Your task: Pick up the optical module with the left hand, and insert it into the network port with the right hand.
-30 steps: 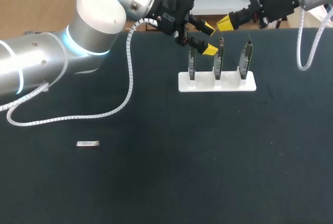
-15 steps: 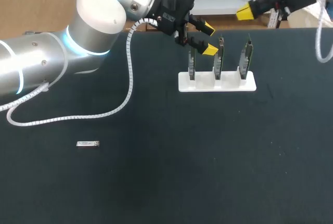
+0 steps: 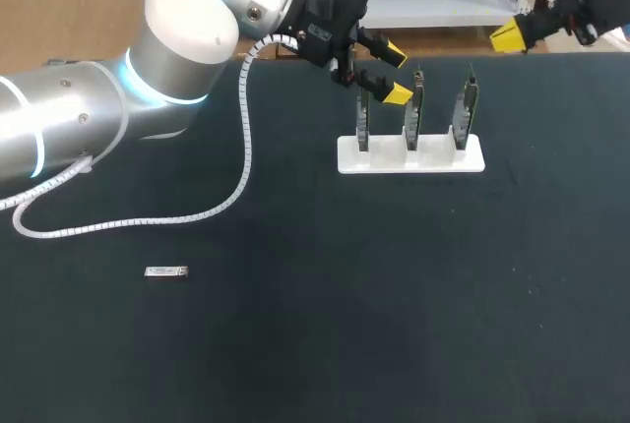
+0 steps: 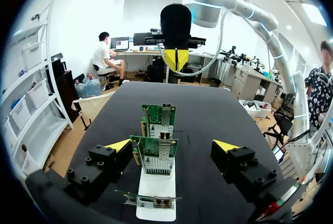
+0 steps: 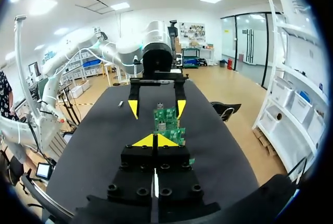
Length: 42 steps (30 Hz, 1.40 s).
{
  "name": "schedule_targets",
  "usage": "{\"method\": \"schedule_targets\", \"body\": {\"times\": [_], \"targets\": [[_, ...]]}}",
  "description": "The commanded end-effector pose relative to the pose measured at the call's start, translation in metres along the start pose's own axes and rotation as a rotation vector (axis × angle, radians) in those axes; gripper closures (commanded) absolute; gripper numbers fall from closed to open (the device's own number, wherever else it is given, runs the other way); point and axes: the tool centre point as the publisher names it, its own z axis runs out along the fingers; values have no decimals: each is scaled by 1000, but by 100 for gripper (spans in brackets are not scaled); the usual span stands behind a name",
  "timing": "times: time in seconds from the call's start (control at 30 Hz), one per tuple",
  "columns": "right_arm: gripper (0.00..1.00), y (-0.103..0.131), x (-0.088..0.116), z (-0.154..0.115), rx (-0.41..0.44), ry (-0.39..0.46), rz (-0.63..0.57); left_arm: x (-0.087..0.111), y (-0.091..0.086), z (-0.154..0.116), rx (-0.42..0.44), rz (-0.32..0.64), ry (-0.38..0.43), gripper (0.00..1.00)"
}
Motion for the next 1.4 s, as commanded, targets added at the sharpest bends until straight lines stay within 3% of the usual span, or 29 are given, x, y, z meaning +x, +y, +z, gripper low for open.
{"method": "schedule_targets", "body": {"times": [0.03,0.57,0.87,1.4], "targets": [[100,9,11,-4,-20,4,12,-1,1,0,1,-1,3,0],[100,2,35,-10,-55,33,17,-1,1,0,1,-1,3,0],[100,-12,34,-6,-66,41,-7,-1,1,0,1,-1,3,0],[100,-17,36,1,-60,40,-9,-1,1,0,1,-1,3,0]]}}
